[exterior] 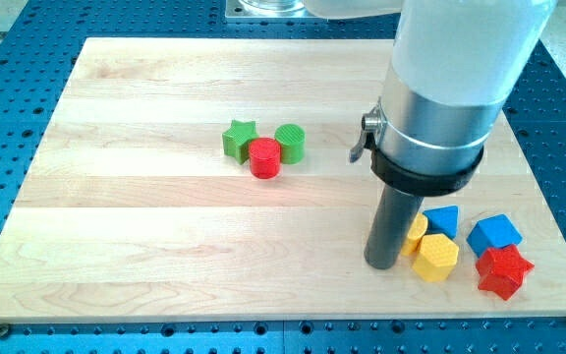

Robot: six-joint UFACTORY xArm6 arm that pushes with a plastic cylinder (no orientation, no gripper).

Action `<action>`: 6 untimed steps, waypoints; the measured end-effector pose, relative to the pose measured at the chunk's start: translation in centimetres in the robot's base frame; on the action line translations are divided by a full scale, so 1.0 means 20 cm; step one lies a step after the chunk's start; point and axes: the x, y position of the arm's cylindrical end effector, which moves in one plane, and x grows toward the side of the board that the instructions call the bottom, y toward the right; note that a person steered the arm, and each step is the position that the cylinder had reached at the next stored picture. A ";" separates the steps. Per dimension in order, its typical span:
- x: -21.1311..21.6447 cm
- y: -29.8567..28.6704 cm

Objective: Move the red star into the blue blocks

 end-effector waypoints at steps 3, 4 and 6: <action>-0.53 0.67; -0.33 1.19; 0.19 1.19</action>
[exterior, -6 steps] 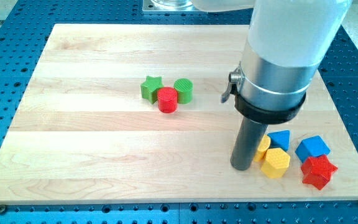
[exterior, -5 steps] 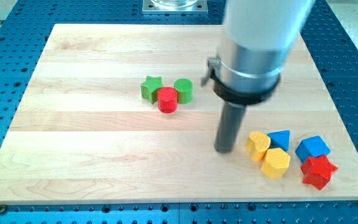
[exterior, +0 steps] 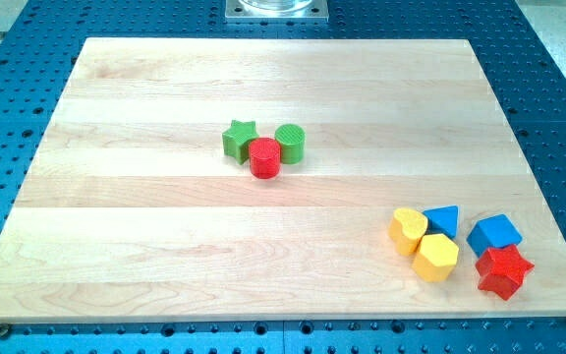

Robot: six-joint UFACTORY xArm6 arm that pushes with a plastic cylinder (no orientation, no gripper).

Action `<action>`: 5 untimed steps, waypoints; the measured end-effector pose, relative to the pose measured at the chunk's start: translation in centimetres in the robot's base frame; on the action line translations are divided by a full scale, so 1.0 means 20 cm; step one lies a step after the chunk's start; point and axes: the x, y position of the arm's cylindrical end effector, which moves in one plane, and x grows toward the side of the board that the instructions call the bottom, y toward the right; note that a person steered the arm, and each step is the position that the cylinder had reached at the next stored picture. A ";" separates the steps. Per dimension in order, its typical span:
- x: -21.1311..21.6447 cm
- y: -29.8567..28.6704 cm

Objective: Move the red star into the blue blocks

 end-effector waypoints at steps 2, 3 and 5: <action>0.01 -0.57; -0.11 -0.72; -0.37 -1.06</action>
